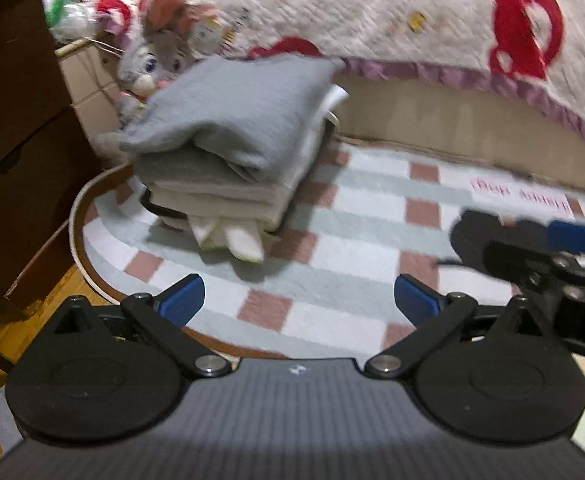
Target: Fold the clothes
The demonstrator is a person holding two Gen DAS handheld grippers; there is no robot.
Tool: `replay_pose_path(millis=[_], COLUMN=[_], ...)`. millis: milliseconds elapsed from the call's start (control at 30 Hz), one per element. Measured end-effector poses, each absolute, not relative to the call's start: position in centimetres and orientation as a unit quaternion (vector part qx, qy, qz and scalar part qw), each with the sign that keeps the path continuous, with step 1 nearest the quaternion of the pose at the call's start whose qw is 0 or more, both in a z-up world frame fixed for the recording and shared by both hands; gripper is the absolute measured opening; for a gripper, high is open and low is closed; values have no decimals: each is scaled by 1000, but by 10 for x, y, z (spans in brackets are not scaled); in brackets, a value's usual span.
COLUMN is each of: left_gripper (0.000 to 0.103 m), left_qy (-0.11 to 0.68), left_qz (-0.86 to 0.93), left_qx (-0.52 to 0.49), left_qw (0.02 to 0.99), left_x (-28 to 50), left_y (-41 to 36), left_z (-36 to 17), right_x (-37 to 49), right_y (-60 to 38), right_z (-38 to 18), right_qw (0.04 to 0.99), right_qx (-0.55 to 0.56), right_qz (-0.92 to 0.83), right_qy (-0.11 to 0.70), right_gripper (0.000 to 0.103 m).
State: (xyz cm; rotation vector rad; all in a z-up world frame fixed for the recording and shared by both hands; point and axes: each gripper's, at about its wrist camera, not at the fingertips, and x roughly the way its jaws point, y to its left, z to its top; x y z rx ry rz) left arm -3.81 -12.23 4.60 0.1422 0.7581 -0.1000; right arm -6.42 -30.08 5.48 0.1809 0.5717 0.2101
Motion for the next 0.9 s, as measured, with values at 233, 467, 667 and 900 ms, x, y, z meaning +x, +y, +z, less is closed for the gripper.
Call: replay_pose_path(millis=[233, 467, 667, 900], left_gripper=[103, 103, 103, 103], left_qy=[349, 371, 369, 366], left_qz=[-19, -7, -7, 4], left_qx=[79, 74, 77, 86], left_qw=[934, 926, 926, 927], left_x=[-53, -54, -55, -52], left_y=[-133, -130, -130, -128], left_z=[56, 55, 53, 47], right_x=[-75, -82, -83, -83], right_y=[-308, -302, -302, -303], right_z=[68, 69, 70, 68], right_qw=[951, 950, 950, 951], right_qx=[87, 67, 70, 64], right_qz=[98, 104, 108, 97], right_qy=[280, 286, 284, 286], right_gripper=[79, 80, 80, 80])
